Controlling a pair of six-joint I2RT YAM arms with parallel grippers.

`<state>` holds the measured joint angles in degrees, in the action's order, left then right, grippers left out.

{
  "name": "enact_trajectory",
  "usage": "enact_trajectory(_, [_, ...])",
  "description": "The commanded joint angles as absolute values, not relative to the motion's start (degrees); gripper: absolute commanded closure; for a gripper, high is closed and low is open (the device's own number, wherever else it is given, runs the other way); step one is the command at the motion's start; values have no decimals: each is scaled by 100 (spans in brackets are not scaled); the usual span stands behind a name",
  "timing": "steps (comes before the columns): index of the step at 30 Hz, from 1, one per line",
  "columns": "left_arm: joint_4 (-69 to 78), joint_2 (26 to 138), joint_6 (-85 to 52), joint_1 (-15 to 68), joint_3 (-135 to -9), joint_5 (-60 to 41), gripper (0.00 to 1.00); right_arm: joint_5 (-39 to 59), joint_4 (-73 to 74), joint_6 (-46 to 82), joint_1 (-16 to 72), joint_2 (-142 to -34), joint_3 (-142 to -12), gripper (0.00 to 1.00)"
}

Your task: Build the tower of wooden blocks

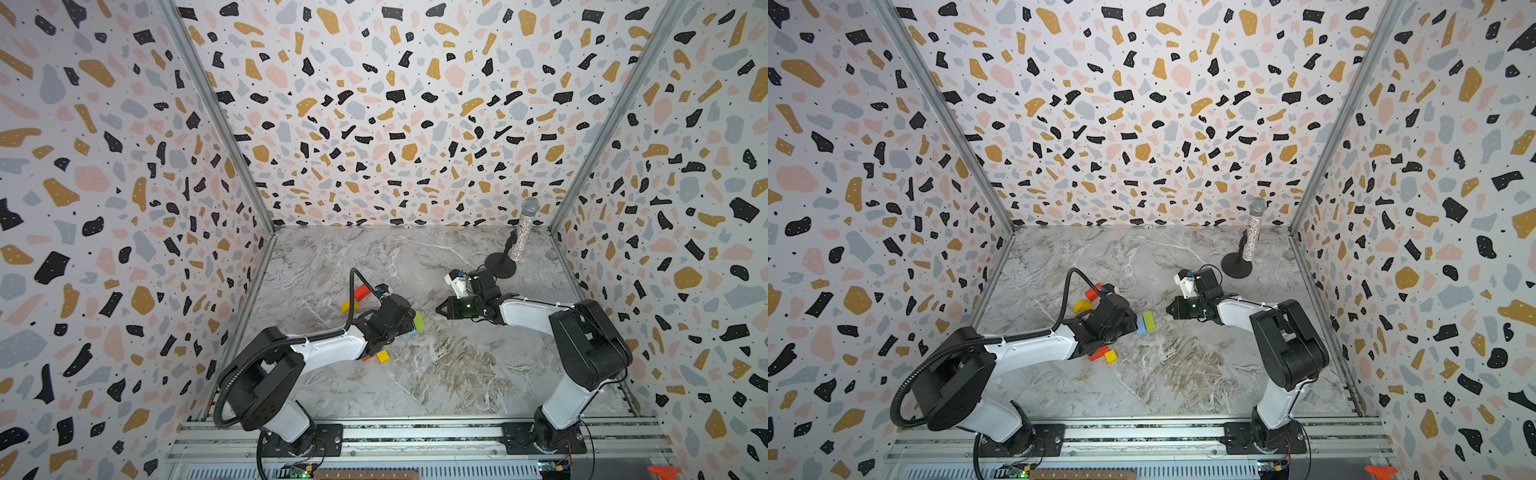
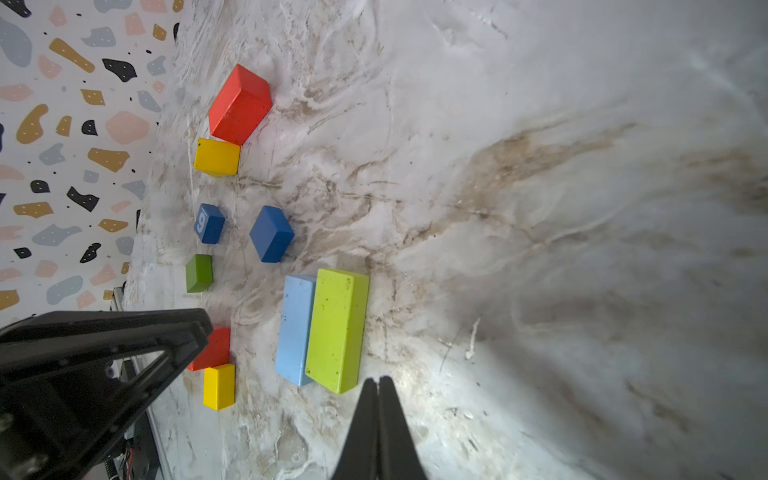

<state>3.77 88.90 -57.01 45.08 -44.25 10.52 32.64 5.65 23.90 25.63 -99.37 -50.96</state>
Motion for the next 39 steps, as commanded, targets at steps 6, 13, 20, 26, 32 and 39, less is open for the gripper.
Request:
enact_trajectory(6, [61, 9236, -5792, 4500, -4408, 1168, 99, 3310, 447, 2261, 2730, -10022, -5442, 95])
enact_trajectory(13, [347, 9511, -5853, 4497, -4318, 953, 100, 3314, 360, 2216, 2784, -10231, -5579, 96])
enact_trajectory(20, [515, 9555, -5880, 4493, -4315, 965, 100, 3313, 295, 2195, 2917, -10499, -5783, 97])
enact_trajectory(26, [511, 9659, -5821, 4478, -4429, 993, 100, 3044, 155, 2211, 2935, -10689, -5892, 100])
enact_trajectory(32, [654, 9753, -5819, 4392, -4464, 915, 100, 3049, 90, 2188, 2935, -10866, -5986, 100])
enact_trajectory(39, [668, 9851, -5750, 4333, -4635, 922, 100, 2976, -13, 2104, 2944, -10951, -6003, 100])
